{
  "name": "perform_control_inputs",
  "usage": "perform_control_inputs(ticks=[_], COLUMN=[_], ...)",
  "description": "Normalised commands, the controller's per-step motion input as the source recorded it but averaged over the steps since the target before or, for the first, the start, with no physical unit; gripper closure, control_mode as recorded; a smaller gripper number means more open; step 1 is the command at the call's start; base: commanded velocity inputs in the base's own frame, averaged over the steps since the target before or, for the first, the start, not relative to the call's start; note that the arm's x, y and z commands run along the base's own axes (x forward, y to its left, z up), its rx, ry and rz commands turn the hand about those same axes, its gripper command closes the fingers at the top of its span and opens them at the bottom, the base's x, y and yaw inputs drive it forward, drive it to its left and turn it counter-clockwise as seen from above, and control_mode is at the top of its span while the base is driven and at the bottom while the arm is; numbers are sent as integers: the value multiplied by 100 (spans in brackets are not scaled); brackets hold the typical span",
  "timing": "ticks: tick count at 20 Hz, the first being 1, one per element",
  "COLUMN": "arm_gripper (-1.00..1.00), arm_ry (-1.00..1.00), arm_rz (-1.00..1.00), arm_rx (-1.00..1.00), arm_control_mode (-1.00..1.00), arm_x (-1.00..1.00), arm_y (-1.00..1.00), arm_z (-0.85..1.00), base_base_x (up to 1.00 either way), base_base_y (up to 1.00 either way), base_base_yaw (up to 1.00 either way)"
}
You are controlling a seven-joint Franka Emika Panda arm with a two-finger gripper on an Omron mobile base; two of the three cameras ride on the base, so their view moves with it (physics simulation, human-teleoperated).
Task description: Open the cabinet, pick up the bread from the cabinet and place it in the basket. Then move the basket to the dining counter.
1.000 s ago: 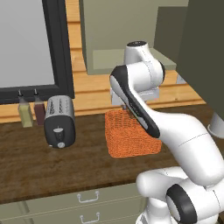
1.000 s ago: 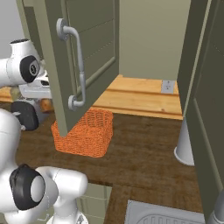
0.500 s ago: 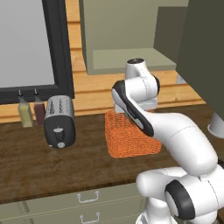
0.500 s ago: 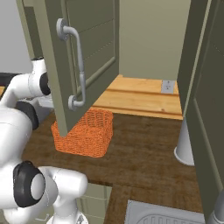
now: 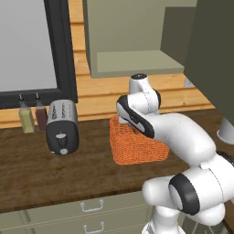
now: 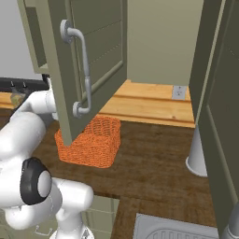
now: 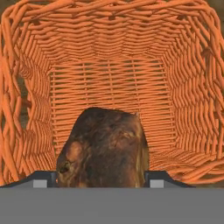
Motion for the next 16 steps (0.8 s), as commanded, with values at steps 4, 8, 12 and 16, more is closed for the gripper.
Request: perform_control_inputs(ticks=[4,8,12,16], arm_gripper=[100,100,100,100], arm_ry=[0,0,0,0], arm_rz=[0,0,0,0], arm_rx=[3,0,0,0], arm_control_mode=[-100,-100,-100,-100], arm_x=[9,19,27,33], arm_y=[-16,-11,-1,0], arm_z=[-43,-41,-36,-26], base_base_x=[0,0,0,0], base_base_y=[0,0,0,0], base_base_yaw=[0,0,0,0])
